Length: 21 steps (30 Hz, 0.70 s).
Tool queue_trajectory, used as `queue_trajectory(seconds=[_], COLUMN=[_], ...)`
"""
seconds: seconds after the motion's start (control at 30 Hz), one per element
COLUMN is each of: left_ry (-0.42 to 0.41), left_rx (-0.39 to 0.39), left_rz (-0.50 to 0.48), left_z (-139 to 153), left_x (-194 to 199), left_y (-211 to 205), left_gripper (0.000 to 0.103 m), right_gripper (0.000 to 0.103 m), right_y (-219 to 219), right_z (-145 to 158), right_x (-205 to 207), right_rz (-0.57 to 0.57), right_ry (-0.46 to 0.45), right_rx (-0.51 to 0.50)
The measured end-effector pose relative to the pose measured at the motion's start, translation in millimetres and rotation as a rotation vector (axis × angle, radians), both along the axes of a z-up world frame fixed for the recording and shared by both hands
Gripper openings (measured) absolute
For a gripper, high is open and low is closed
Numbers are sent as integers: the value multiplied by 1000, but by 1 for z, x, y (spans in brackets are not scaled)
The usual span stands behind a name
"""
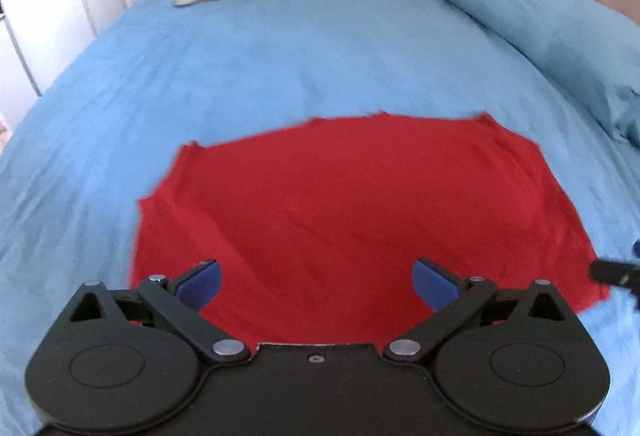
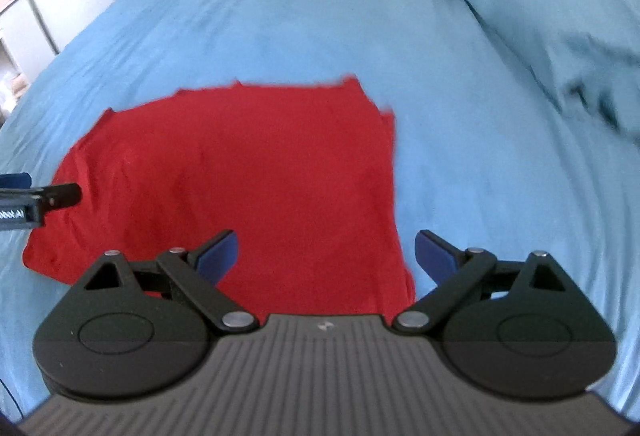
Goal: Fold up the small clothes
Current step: 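Open both grippers and reposition them above the folded red sweater, then grasp the sweater edge with the right gripper, fold it over, release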
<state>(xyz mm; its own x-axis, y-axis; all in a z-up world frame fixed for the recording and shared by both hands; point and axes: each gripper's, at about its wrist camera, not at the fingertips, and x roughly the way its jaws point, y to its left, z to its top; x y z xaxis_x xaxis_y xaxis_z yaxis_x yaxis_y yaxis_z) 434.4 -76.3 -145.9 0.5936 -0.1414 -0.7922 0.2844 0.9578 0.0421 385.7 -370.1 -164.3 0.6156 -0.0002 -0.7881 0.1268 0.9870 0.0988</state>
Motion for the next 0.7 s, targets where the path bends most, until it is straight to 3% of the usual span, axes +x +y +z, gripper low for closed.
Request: queue_trajectory(seconds=[0.13, 0.27, 0.47, 0.7], left_ry=[36, 54, 77, 78], left_rx=[2, -22, -56, -78], left_rz=[-12, -16, 3, 71], left_z=[-9, -18, -23, -32], left_x=[-7, -11, -14, -4], left_y=[-11, -16, -22, -15], left_gripper=[103, 103, 103, 103], right_gripper=[103, 103, 103, 100], right_y=[-7, -12, -13, -20], right_z=[-23, -42, -74, -92], right_x=[-19, -29, -25, -26], right_rz=[-114, -238, -385, -493], right_ry=[76, 70, 5, -157], right_rx=[64, 169, 275, 334])
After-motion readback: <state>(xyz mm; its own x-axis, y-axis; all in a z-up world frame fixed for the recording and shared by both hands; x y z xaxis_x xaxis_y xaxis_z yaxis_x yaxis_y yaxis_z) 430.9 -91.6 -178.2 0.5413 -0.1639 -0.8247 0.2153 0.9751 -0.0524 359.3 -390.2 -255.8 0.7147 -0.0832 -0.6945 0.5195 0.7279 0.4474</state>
